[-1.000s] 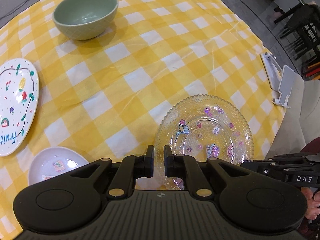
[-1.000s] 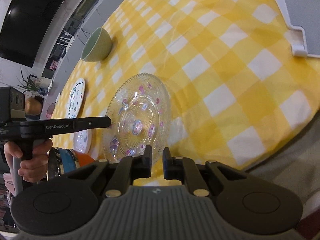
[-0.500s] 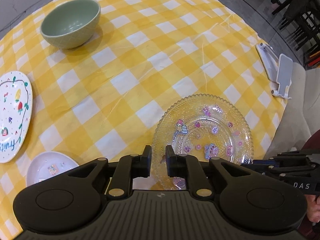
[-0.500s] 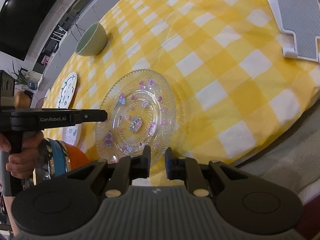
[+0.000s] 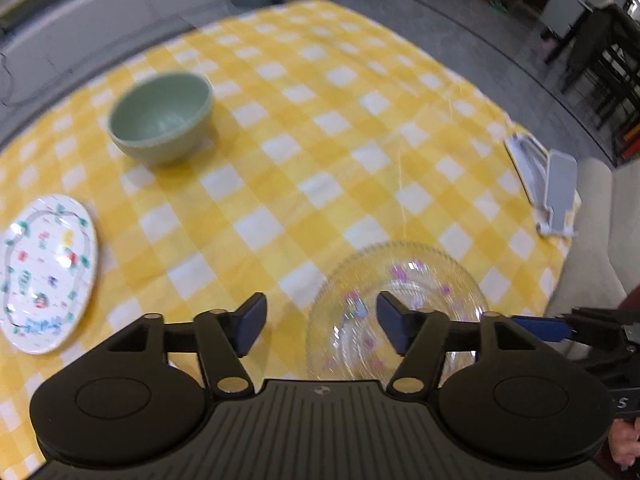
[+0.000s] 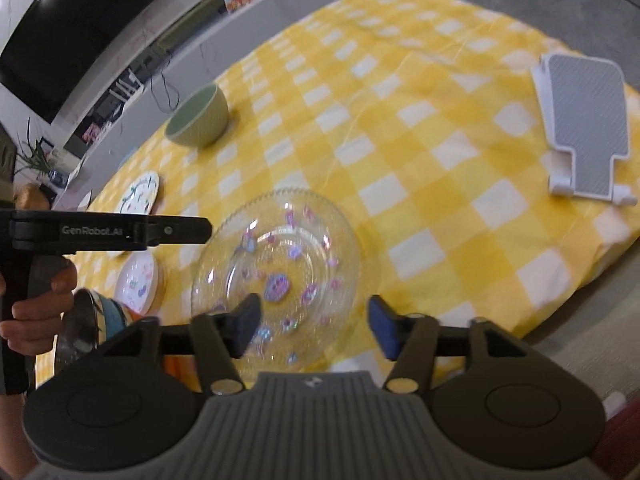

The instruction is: Organize plates and bowls

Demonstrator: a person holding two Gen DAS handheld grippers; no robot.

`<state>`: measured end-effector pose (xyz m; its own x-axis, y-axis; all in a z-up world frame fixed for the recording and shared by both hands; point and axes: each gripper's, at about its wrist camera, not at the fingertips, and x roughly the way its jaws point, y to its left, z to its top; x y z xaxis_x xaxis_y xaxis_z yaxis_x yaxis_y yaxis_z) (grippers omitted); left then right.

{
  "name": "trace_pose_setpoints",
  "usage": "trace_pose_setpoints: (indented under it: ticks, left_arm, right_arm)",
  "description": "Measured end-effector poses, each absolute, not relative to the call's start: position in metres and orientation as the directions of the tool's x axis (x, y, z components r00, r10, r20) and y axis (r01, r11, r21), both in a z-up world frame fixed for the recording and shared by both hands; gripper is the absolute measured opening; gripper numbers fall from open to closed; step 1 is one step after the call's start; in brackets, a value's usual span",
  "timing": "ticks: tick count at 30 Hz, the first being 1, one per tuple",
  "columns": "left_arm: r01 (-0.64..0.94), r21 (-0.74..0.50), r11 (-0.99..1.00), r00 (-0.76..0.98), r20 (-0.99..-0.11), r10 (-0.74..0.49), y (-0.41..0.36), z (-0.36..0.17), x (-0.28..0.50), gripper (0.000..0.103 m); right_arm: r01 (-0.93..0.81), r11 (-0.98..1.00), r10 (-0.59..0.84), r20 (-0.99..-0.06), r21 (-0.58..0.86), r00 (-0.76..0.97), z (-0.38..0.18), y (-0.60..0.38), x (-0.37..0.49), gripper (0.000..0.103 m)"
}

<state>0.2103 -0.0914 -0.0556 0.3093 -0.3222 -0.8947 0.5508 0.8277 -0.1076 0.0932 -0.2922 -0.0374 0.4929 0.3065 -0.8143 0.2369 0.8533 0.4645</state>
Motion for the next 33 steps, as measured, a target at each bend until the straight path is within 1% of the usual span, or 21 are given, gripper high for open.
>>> trace_pose_setpoints:
  ticks: [2, 4, 6, 7, 11, 13, 18, 20, 22, 24, 26, 27, 30, 33]
  left_arm:
    - [0.539, -0.067, 0.839, 0.375, -0.873, -0.311, -0.089, -0.049, 0.207, 0.08]
    - [0.528, -0.028, 0.849, 0.437, -0.848, -0.299, -0.086, -0.041, 0.204, 0.081]
    - [0.516, -0.019, 0.856, 0.473, -0.827, -0.304, -0.083, -0.032, 0.202, 0.082]
    - [0.51, -0.023, 0.86, 0.484, -0.819, -0.309, -0.08, -0.028, 0.202, 0.083]
    - [0.462, -0.058, 0.885, 0.517, -0.793, -0.322, -0.064, -0.011, 0.205, 0.083]
    - [0.411, -0.08, 0.908, 0.539, -0.783, -0.312, -0.05, -0.003, 0.208, 0.083]
    - [0.268, -0.107, 0.957, 0.591, -0.766, -0.251, -0.004, 0.006, 0.221, 0.084]
    - [0.199, -0.118, 0.973, 0.601, -0.769, -0.216, 0.017, 0.007, 0.229, 0.084]
    - [0.101, -0.178, 0.979, 0.605, -0.77, -0.203, 0.041, 0.005, 0.236, 0.084]
    - [-0.014, -0.275, 0.961, 0.602, -0.77, -0.212, 0.068, -0.001, 0.242, 0.082]
    - [-0.076, -0.346, 0.935, 0.582, -0.777, -0.24, 0.087, -0.009, 0.249, 0.082]
    - [-0.089, -0.355, 0.931, 0.567, -0.786, -0.246, 0.094, -0.014, 0.252, 0.082]
    - [-0.108, -0.303, 0.947, 0.536, -0.82, -0.201, 0.105, -0.028, 0.259, 0.081]
    - [-0.15, -0.255, 0.955, 0.514, -0.845, -0.145, 0.114, -0.038, 0.263, 0.079]
  right_arm:
    - [0.248, 0.842, 0.305, -0.801, 0.48, 0.516, -0.036, -0.296, 0.093, 0.085]
    - [0.262, 0.823, 0.305, -0.781, 0.504, 0.546, -0.035, -0.301, 0.094, 0.096]
    - [0.274, 0.806, 0.301, -0.761, 0.525, 0.575, -0.033, -0.305, 0.094, 0.097]
    - [0.281, 0.8, 0.297, -0.757, 0.531, 0.582, -0.033, -0.306, 0.095, 0.1]
    - [0.311, 0.78, 0.285, -0.749, 0.544, 0.598, -0.035, -0.309, 0.098, 0.1]
    - [0.319, 0.775, 0.281, -0.75, 0.546, 0.599, -0.036, -0.308, 0.1, 0.1]
    - [0.288, 0.799, 0.275, -0.747, 0.528, 0.606, -0.032, -0.302, 0.102, 0.1]
    - [0.252, 0.807, 0.298, -0.737, 0.533, 0.606, -0.028, -0.3, 0.105, 0.1]
    - [0.215, 0.801, 0.344, -0.723, 0.559, 0.599, -0.022, -0.298, 0.11, 0.1]
    - [0.187, 0.793, 0.382, -0.713, 0.579, 0.589, -0.015, -0.293, 0.115, 0.1]
    - [0.142, 0.798, 0.41, -0.699, 0.586, 0.587, -0.005, -0.286, 0.12, 0.1]
    - [0.111, 0.812, 0.415, -0.699, 0.574, 0.583, 0.001, -0.281, 0.125, 0.1]
    - [0.027, 0.846, 0.424, -0.702, 0.533, 0.573, 0.016, -0.264, 0.142, 0.1]
    - [-0.014, 0.815, 0.494, -0.681, 0.58, 0.541, 0.026, -0.248, 0.167, 0.1]
